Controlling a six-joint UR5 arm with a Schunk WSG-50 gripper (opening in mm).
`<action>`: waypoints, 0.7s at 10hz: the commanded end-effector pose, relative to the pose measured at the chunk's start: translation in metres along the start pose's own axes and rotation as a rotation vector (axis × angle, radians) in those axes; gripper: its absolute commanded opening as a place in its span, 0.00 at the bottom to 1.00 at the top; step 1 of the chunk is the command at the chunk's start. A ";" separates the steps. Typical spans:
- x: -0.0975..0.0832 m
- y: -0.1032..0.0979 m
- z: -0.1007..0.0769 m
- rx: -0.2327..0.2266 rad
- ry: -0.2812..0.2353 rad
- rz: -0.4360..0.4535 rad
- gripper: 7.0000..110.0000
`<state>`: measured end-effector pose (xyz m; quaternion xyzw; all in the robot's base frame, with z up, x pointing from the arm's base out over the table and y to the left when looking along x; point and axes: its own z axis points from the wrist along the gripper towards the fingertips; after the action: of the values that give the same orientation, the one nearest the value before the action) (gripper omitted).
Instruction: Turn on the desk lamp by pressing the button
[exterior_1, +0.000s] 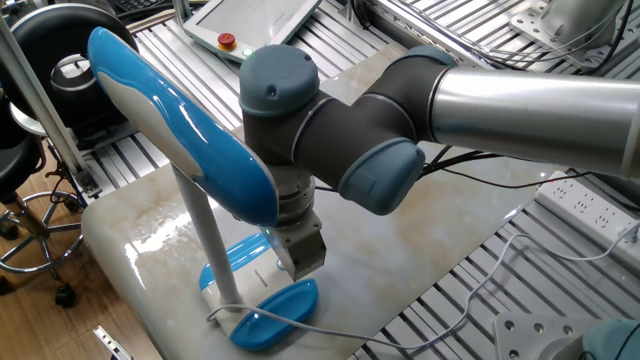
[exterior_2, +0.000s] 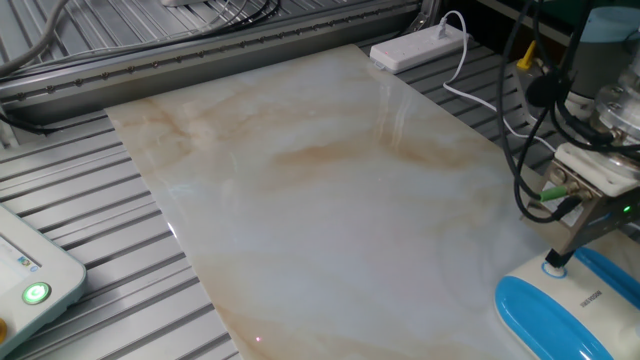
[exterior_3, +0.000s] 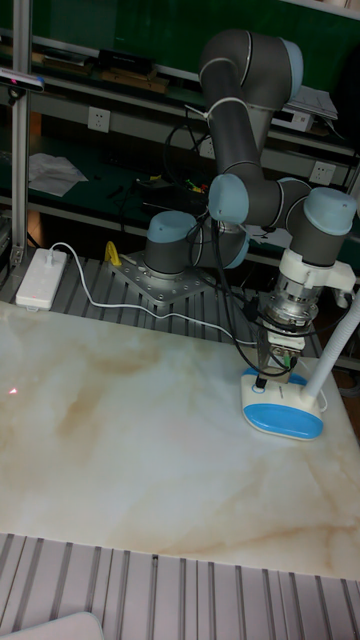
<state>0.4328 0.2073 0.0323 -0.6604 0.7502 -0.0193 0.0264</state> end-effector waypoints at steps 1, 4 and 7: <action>0.001 0.001 0.003 -0.001 -0.008 0.002 0.00; 0.002 0.003 0.005 0.001 -0.007 -0.008 0.00; 0.001 0.007 0.006 0.001 -0.004 -0.014 0.00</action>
<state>0.4286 0.2053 0.0265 -0.6661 0.7450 -0.0218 0.0264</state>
